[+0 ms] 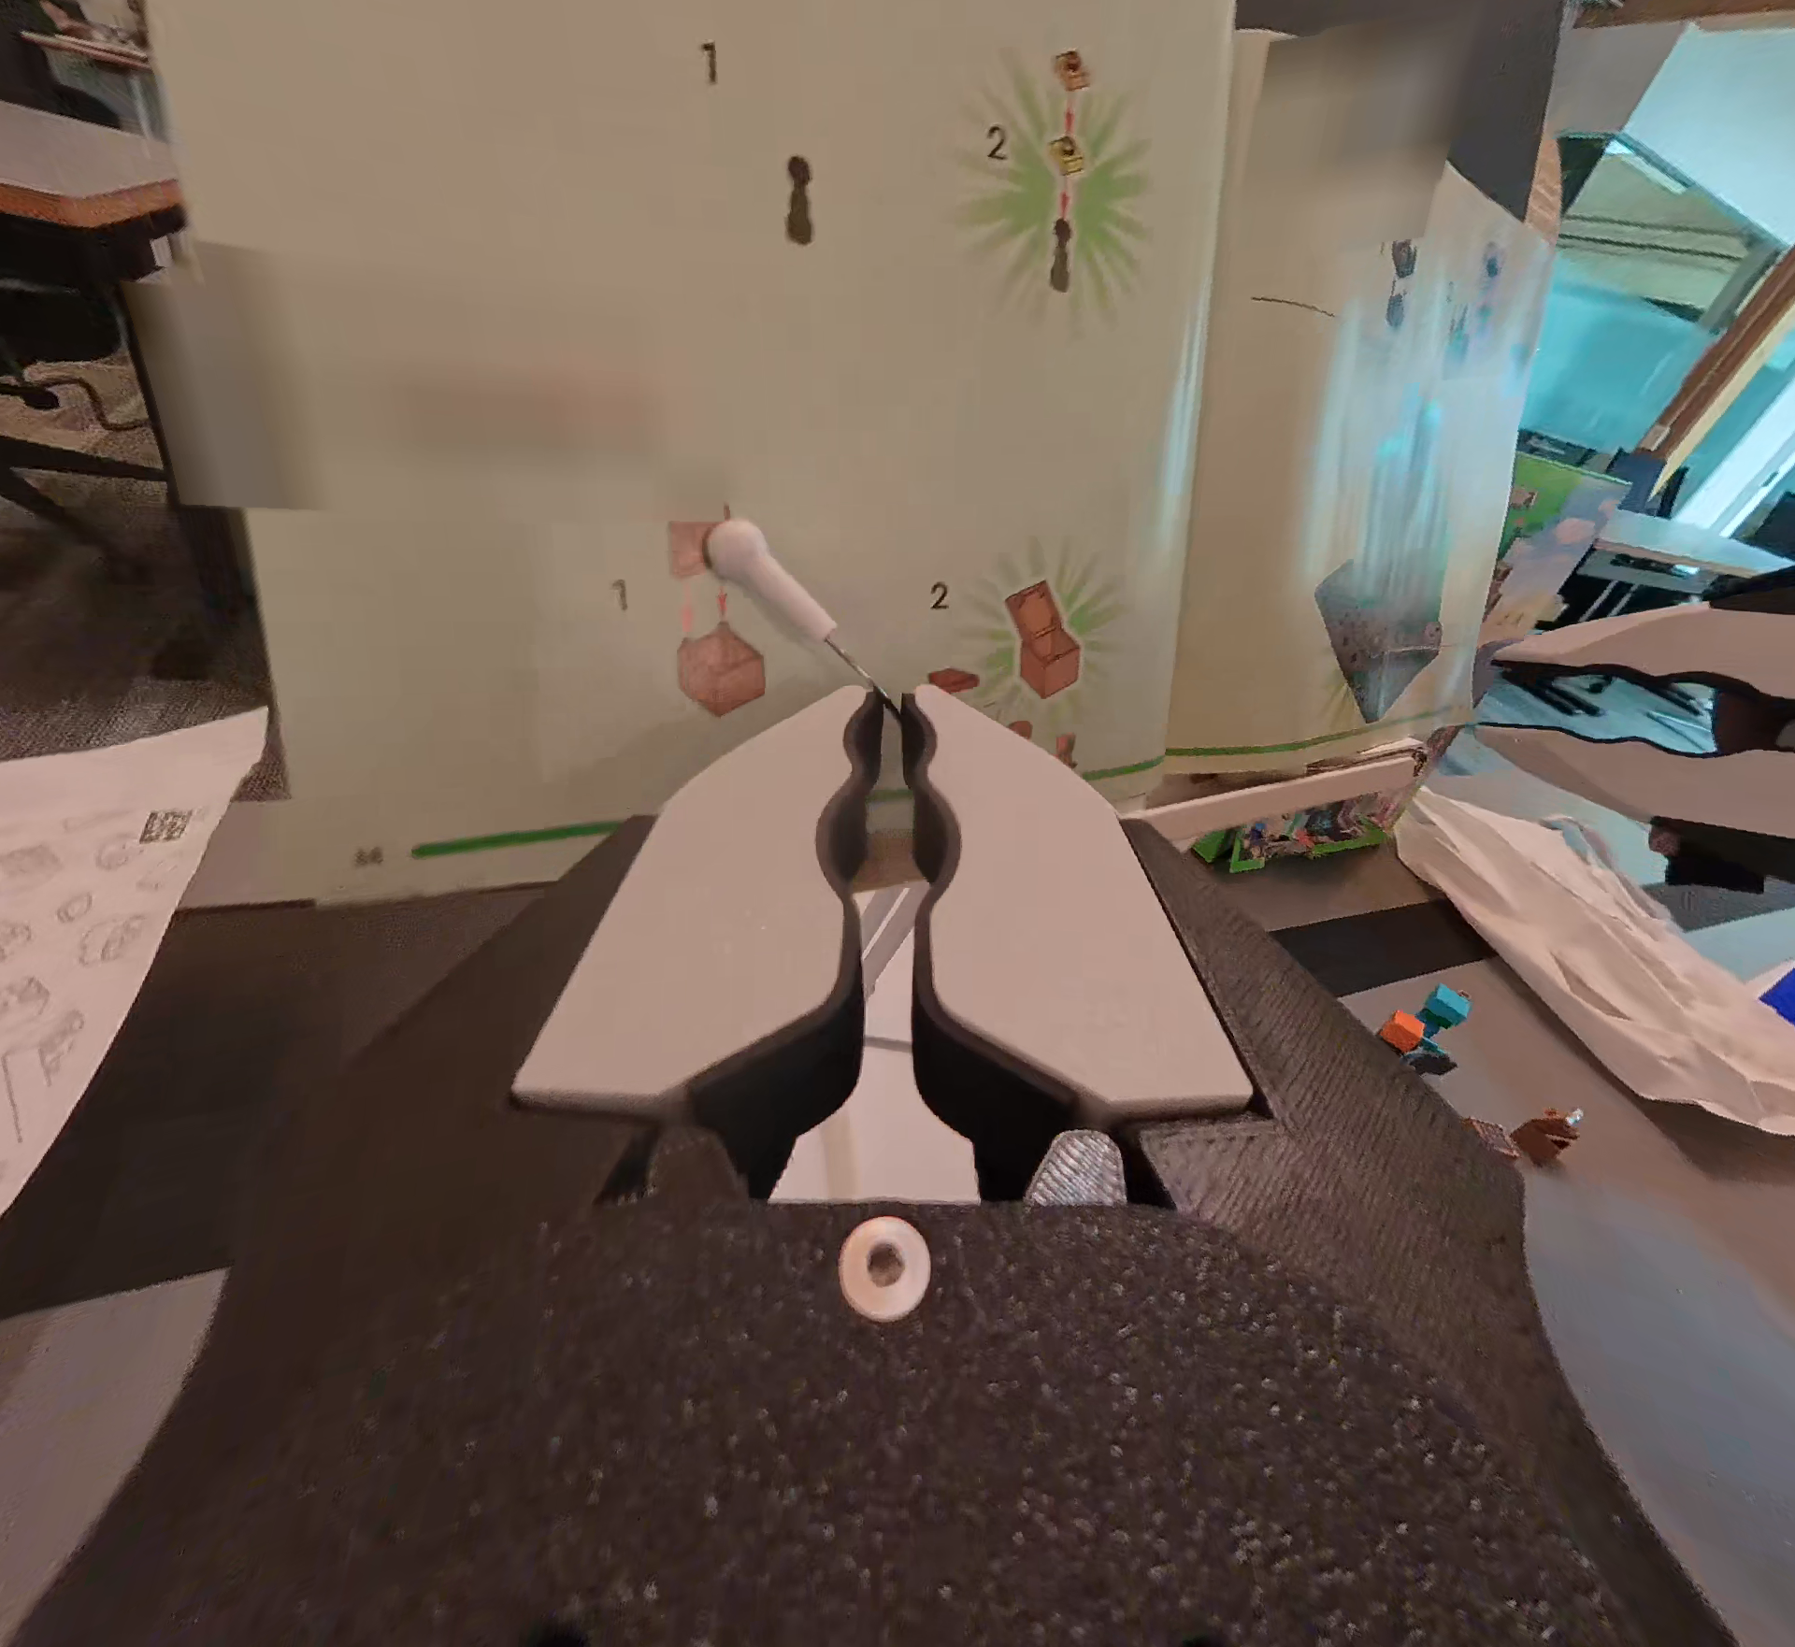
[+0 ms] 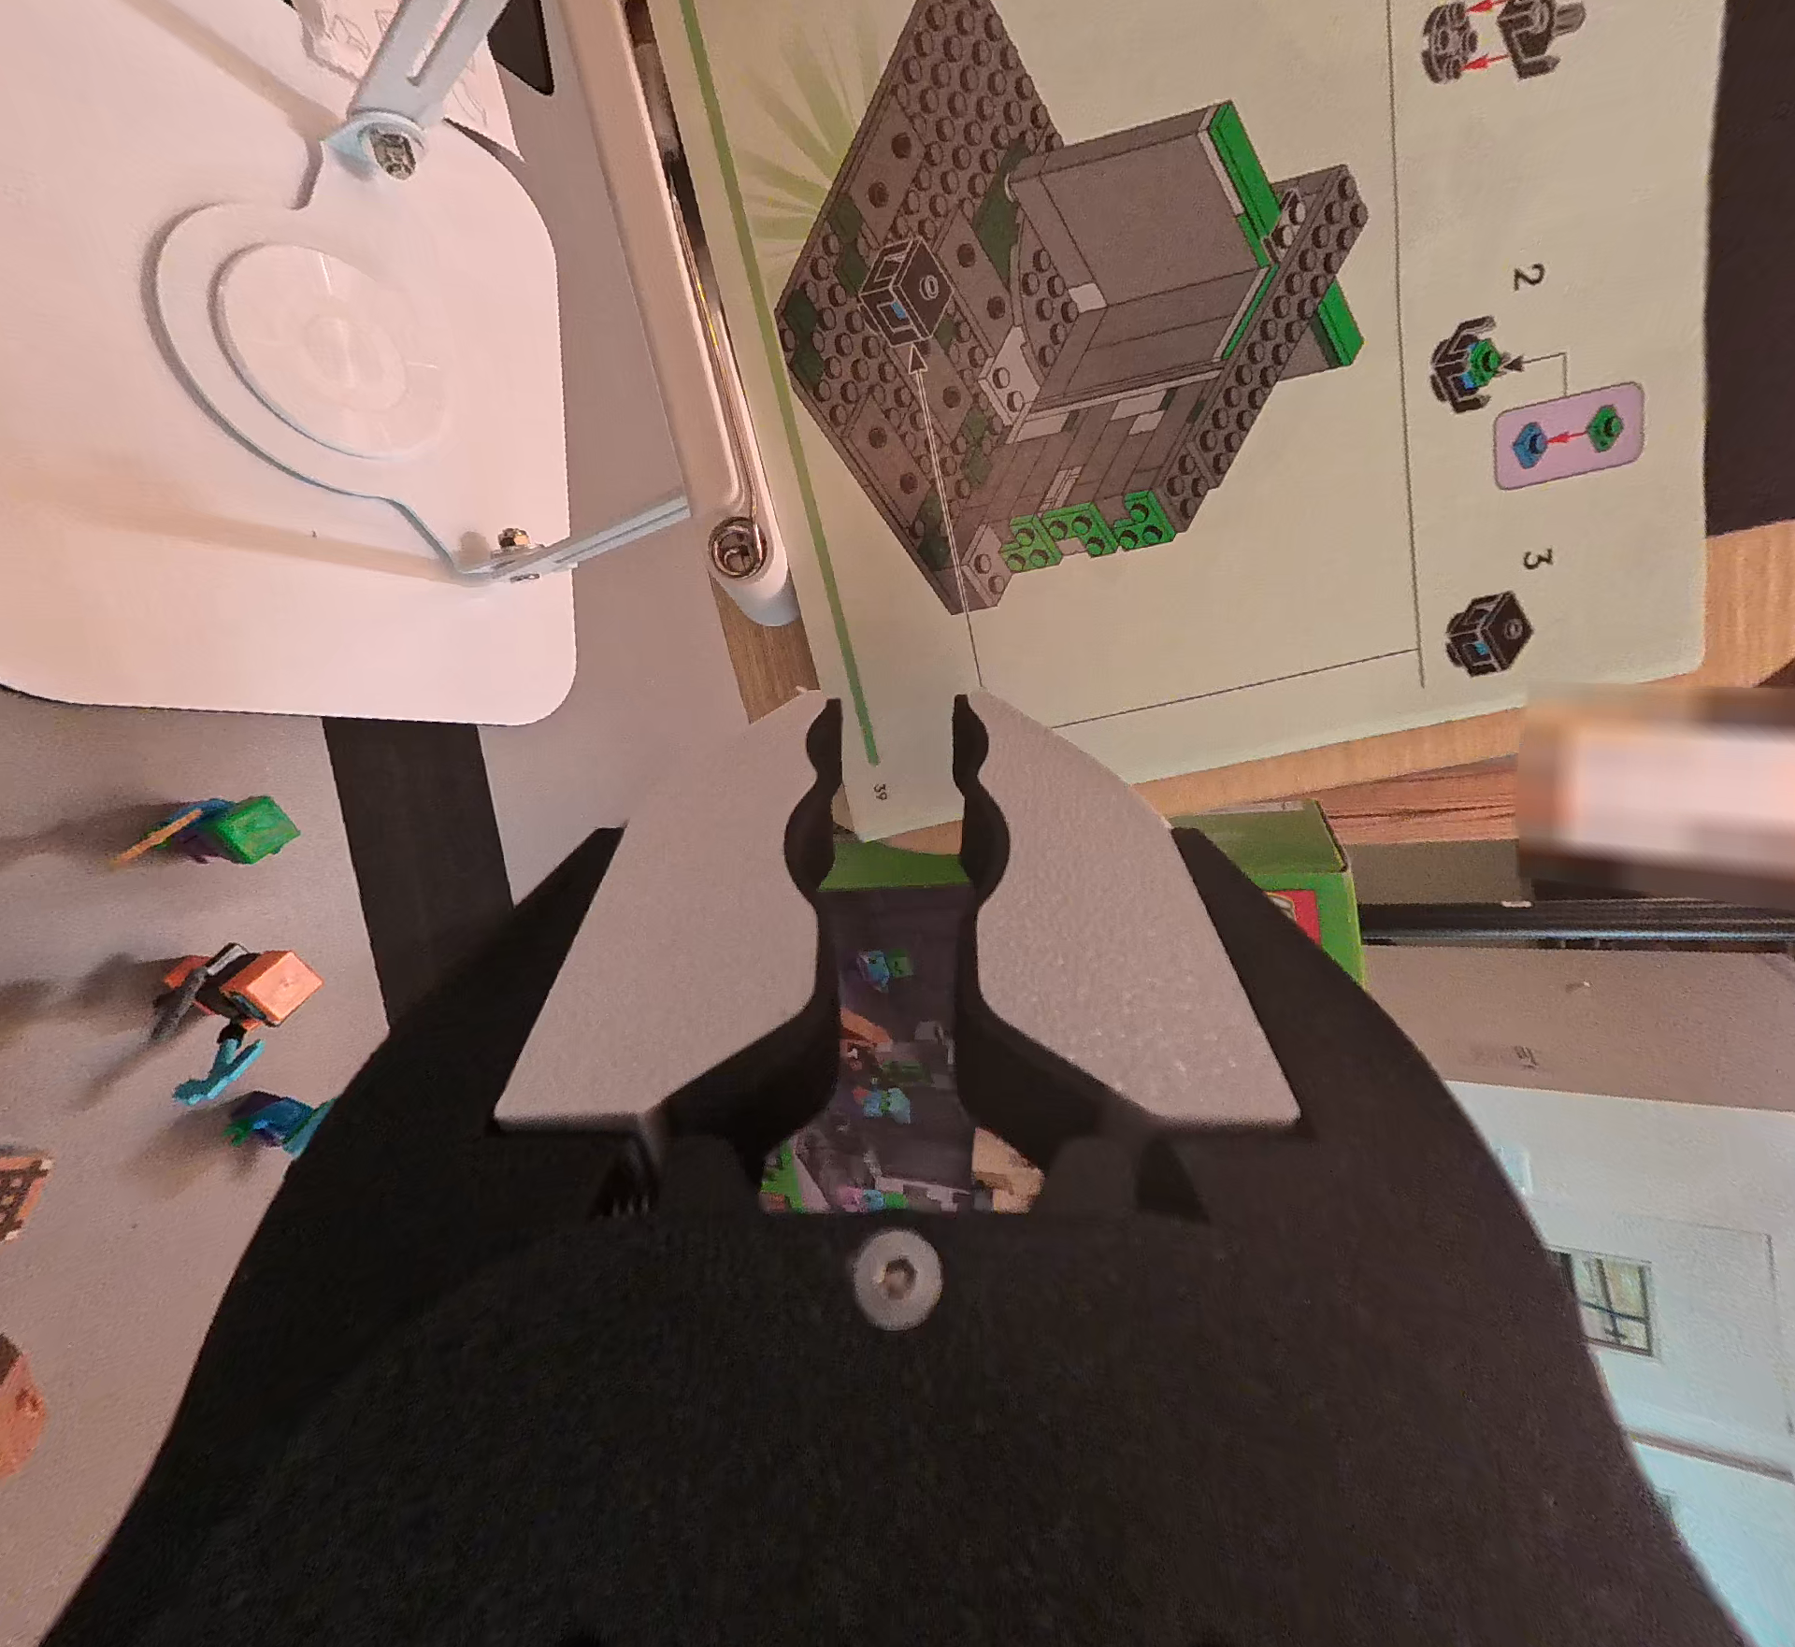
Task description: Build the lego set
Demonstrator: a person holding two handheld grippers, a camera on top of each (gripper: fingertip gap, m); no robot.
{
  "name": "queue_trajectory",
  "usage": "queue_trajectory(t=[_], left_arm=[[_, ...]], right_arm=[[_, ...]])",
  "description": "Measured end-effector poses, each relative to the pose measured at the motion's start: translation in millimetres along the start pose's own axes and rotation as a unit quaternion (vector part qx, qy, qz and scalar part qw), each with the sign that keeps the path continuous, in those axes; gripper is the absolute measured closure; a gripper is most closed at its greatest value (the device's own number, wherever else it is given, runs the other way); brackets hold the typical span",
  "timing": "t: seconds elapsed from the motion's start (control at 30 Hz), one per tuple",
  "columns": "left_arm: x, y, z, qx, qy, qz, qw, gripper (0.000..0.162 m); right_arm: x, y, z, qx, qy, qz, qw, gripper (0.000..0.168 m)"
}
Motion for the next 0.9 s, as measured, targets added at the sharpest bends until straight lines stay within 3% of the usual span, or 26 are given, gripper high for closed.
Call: queue_trajectory(t=[0.4, 0.53, 0.9], left_arm=[[-12.9, -9.5, -26.9, -0.013, -0.040, 0.000, 0.999, 0.158], [-8.9, -11.3, -29.2, -0.011, -0.022, -0.001, 1.000, 0.162], [-6.9, -28.8, -27.4, -0.004, 0.021, 0.019, 1.000, 0.152]], right_arm=[[-0.9, 2.6, -2.6, -0.005, -0.027, -0.009, 1.000, 0.146], [-0.2, 2.8, -3.5, -0.005, -0.031, -0.009, 0.999, 0.146], [2.8, -0.4, -4.8, 0.001, -0.079, -0.005, 0.997, 0.144]])
Point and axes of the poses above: each gripper's, where its closed fingertips meet, y out along the fingers, z out of its top, x = y × z across the jaws, the point moved 2 cm from there along -y, back along the fingers, and after that the axes turned 11 degrees about -x, right-handed, at the moved point
